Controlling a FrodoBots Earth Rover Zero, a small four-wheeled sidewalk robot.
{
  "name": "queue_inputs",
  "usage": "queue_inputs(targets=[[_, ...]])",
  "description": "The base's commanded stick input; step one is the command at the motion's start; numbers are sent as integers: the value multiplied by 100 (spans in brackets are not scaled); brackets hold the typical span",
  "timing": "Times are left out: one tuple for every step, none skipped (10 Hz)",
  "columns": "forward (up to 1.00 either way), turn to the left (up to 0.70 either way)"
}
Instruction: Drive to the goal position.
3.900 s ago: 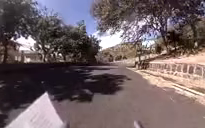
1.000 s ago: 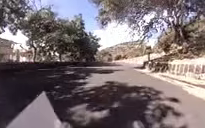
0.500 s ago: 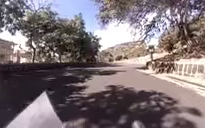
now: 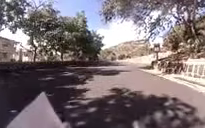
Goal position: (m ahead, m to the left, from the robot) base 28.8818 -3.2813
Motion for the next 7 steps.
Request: queue_inputs(targets=[[70, 0], [70, 0], [70, 0], [70, -20], [70, -35], [70, -35], [70, -35]])
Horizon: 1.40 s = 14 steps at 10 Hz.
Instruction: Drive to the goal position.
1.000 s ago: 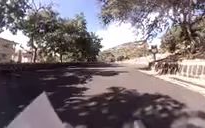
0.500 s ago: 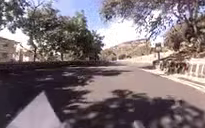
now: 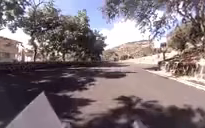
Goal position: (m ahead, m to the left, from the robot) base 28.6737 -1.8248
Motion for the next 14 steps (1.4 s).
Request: queue_inputs(targets=[[70, -35], [70, -35], [70, -35], [70, -35], [70, -35], [70, -35], [70, -35], [70, -35], [70, -35], [70, -35], [70, -35], [70, -35], [70, -15], [70, 0]])
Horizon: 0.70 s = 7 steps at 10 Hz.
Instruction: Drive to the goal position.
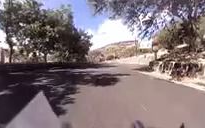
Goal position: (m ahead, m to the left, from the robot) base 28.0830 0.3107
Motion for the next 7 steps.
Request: queue_inputs(targets=[[70, 0], [70, 0], [70, 0], [70, 0], [70, 0], [70, 0], [70, 0]])
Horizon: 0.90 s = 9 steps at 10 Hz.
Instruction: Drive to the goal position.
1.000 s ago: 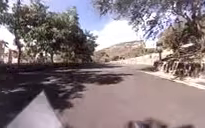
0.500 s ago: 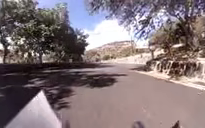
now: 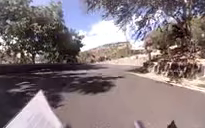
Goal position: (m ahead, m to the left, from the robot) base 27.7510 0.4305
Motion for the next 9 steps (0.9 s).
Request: queue_inputs(targets=[[70, 0], [70, 0], [70, 0], [70, 0], [70, 0], [70, 0], [70, 0], [70, 0], [70, 0]])
